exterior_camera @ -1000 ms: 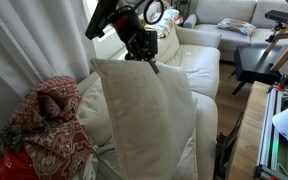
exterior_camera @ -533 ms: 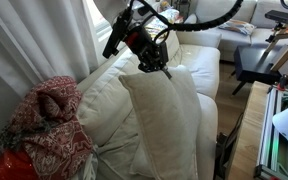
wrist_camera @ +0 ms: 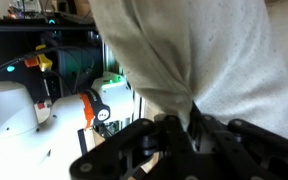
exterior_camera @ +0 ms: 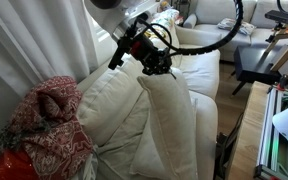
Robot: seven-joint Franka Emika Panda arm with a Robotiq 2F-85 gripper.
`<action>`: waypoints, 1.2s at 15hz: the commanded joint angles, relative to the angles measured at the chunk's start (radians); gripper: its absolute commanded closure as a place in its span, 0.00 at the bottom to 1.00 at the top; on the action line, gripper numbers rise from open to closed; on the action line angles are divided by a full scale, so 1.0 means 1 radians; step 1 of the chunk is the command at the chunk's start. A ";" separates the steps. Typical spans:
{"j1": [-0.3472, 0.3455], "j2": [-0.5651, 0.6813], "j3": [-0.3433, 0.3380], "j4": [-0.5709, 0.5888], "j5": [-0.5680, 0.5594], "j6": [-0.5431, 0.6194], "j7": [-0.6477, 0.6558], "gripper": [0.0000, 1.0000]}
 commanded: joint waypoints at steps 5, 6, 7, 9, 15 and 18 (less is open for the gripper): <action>0.092 0.062 -0.014 0.080 -0.286 -0.224 -0.056 0.97; 0.100 0.077 -0.013 0.072 -0.312 -0.210 -0.068 0.97; 0.109 0.098 -0.017 0.061 -0.347 -0.186 -0.074 0.97; 0.121 0.134 -0.025 0.054 -0.370 -0.147 -0.050 0.97; 0.119 0.241 -0.031 0.074 -0.247 -0.006 0.082 0.97; 0.133 0.285 -0.032 0.078 -0.244 -0.025 0.096 0.97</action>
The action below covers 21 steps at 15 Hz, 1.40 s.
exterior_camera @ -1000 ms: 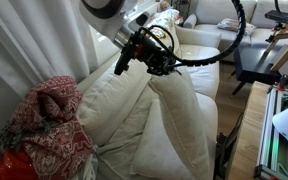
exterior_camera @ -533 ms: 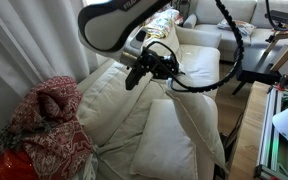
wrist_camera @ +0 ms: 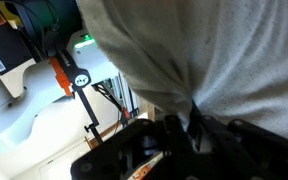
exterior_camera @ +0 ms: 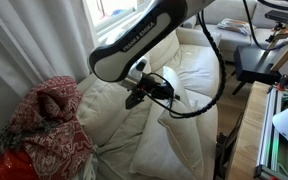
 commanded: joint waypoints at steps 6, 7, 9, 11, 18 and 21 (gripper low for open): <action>0.039 0.067 -0.007 0.047 -0.026 -0.217 -0.064 0.97; 0.046 0.074 -0.010 0.054 -0.038 -0.234 -0.068 0.97; 0.051 0.094 -0.016 0.073 -0.014 -0.204 -0.029 0.97; 0.054 0.115 -0.024 0.094 0.010 -0.146 0.025 0.97; 0.041 0.123 -0.022 0.107 0.053 0.046 0.117 0.24; 0.037 0.116 -0.018 0.109 0.079 0.146 0.141 0.03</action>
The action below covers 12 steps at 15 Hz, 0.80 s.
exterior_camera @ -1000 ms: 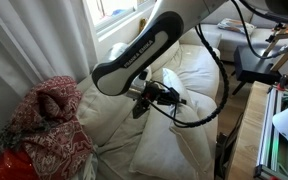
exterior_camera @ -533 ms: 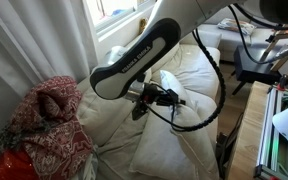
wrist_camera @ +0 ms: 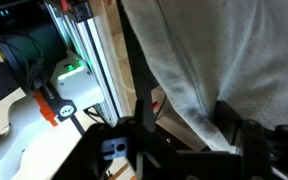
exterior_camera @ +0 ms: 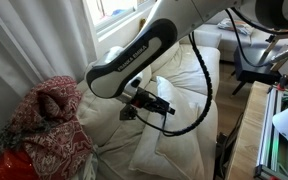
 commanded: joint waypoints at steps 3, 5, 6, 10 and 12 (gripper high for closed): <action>-0.016 -0.023 -0.006 -0.010 0.046 0.180 0.037 0.00; -0.027 -0.042 -0.005 -0.023 0.056 0.255 0.028 0.00; -0.031 -0.053 -0.008 -0.030 0.054 0.283 0.032 0.00; -0.063 -0.114 -0.008 -0.058 0.052 0.342 -0.001 0.00; -0.088 -0.165 0.007 -0.081 0.048 0.340 -0.087 0.00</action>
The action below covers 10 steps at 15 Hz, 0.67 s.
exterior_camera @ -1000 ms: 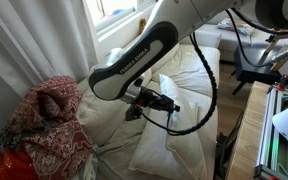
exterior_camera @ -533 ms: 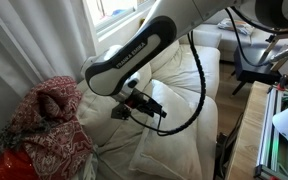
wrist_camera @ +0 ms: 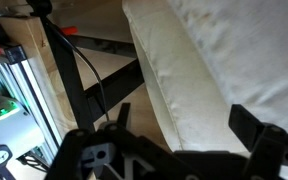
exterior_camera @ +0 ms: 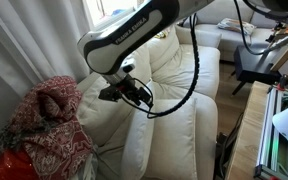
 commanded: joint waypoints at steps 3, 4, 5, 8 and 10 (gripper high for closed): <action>-0.064 -0.168 0.025 -0.103 0.025 0.029 -0.205 0.00; -0.074 -0.192 0.030 -0.106 0.034 0.017 -0.248 0.00; -0.078 -0.219 0.026 -0.116 0.036 0.019 -0.269 0.00; -0.095 -0.285 0.033 -0.137 0.052 0.014 -0.372 0.00; -0.106 -0.333 0.042 -0.158 0.055 0.003 -0.481 0.00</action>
